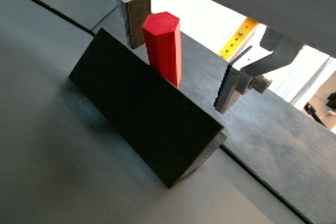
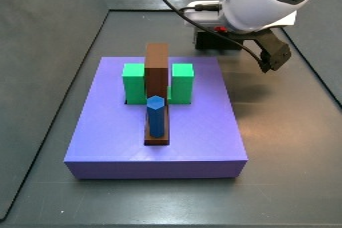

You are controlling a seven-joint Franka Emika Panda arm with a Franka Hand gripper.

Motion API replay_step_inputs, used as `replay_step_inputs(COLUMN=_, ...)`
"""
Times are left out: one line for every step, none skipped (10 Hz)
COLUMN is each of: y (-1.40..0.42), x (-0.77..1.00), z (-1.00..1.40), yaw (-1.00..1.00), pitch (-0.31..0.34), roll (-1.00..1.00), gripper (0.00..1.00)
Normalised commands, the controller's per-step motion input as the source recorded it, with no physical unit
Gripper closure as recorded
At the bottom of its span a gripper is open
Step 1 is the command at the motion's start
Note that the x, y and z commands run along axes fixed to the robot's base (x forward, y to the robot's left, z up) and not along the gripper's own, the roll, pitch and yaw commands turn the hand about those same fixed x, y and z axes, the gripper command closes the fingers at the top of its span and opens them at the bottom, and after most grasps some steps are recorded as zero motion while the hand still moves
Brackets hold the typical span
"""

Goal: Pick up the red object. Move up. Place the red object on the fixture. Regrasp the red object. Move to above the board. Insert the red object.
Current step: Regrasp the red object.

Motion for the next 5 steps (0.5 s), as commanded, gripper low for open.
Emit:
replay_step_inputs(y=0.0, x=-0.01, z=-0.03, yaw=0.06, pitch=-0.003, roll=0.01, gripper=0.0)
replay_step_inputs(y=0.0, x=0.0, z=0.0, yaw=0.04, pitch=0.0, roll=0.01, gripper=0.0)
replay_step_inputs(y=-0.01, x=0.0, z=0.0, yaw=0.0, pitch=-0.003, roll=0.04, gripper=0.0)
replay_step_inputs(y=0.0, x=0.0, z=0.0, yaw=0.0, pitch=-0.003, roll=0.01, gripper=0.0)
replay_step_inputs(y=0.0, x=0.0, z=0.0, yaw=0.0, pitch=0.0, roll=0.01, gripper=0.0)
